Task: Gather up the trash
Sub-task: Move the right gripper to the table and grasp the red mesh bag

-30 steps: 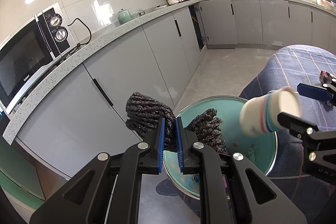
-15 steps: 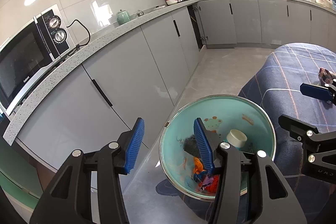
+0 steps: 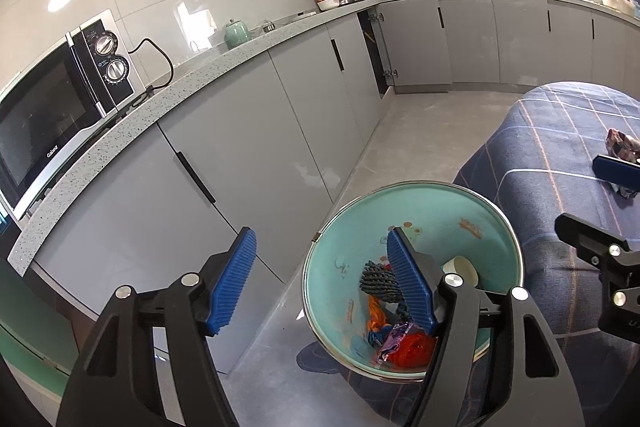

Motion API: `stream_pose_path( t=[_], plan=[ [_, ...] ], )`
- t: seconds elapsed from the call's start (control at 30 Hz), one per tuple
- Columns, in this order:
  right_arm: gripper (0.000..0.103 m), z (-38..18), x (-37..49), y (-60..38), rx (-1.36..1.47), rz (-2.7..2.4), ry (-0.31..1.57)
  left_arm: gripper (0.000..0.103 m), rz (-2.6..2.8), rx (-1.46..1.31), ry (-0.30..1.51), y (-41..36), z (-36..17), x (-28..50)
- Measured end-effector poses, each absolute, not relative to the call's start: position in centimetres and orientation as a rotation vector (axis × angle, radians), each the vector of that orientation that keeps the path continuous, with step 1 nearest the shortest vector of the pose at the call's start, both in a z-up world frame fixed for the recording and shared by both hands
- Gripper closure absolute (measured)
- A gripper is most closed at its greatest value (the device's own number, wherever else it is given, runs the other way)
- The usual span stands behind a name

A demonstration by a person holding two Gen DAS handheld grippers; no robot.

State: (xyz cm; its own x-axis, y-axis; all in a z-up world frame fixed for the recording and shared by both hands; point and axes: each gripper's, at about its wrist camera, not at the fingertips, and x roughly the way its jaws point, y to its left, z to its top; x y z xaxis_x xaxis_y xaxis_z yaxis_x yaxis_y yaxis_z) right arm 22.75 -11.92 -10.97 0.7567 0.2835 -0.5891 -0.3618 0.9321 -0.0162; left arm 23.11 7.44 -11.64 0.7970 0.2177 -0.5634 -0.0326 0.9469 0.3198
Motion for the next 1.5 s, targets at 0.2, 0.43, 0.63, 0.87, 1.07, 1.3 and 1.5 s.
stream_pose_path(
  t=[0.2, 0.43, 0.63, 0.87, 1.07, 1.3, 1.5],
  plan=[
    [0.032, -10.1, 20.9, -14.6, -0.128, 0.283, 0.603, 0.031, 0.106, 0.325, 0.633, 5.4, -11.7, 22.7],
    [0.032, -9.1, 17.9, -20.9, -0.084, 0.147, 0.597, 0.026, 0.014, 0.359, 0.626, 0.5, -12.4, 21.6],
    [0.032, -9.3, 14.2, -27.9, -0.031, -0.021, 0.607, 0.025, -0.082, 0.38, 0.633, -4.8, -13.5, 21.1],
    [0.035, -11.4, 12.0, -33.5, 0.037, -0.137, 0.667, 0.025, -0.178, 0.389, 0.622, -10.1, -14.0, 19.9],
    [0.045, -12.5, 12.5, -33.9, 0.06, -0.103, 0.716, 0.025, -0.223, 0.418, 0.622, -13.0, -14.4, 19.2],
    [0.063, -14.4, 14.4, -33.5, 0.086, -0.04, 0.812, 0.025, -0.229, 0.43, 0.622, -13.7, -14.4, 18.9],
    [0.091, -13.6, 13.4, -32.8, 0.091, 0.022, 0.792, 0.025, -0.238, 0.428, 0.617, -14.3, -13.8, 18.9]
  ],
)
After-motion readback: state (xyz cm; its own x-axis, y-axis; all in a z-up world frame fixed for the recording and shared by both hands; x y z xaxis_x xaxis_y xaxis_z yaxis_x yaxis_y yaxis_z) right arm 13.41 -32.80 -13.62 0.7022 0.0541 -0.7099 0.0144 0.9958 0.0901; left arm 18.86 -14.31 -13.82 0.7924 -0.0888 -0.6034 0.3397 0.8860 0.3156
